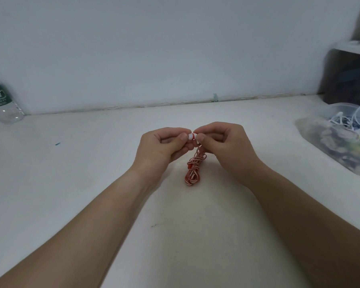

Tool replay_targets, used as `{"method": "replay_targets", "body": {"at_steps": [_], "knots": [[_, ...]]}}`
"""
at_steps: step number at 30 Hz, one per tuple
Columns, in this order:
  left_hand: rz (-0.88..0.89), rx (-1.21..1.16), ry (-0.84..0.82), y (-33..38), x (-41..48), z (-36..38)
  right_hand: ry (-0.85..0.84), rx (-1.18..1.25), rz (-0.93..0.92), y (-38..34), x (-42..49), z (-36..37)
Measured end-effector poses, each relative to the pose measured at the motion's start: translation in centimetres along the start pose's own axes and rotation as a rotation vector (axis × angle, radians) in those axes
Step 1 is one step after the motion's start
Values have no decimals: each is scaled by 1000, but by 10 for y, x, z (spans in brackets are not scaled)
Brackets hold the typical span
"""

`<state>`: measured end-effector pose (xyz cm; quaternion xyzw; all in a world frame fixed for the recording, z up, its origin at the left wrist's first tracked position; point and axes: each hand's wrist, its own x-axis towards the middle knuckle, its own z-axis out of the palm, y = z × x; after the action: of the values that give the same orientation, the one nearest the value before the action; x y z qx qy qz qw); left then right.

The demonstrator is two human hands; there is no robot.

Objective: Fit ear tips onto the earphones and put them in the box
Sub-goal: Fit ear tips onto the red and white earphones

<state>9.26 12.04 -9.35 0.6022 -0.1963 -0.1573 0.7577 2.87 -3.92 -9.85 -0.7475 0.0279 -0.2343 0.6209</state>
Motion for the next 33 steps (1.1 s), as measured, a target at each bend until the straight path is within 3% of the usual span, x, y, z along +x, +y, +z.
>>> {"method": "replay_targets", "body": {"at_steps": [8, 14, 26, 33], "knots": [[-90, -210, -41, -3, 3, 2, -43, 75, 19, -2, -2, 3], [-65, -206, -49, -3, 0, 8, -26, 75, 15, -6, -2, 4], [-68, -54, -46, 4, -9, 8, 3, -2, 34, -11, -9, -4], [-65, 239, 0, 7, -11, 4, 20, -352, 85, -10, -4, -9]]}}
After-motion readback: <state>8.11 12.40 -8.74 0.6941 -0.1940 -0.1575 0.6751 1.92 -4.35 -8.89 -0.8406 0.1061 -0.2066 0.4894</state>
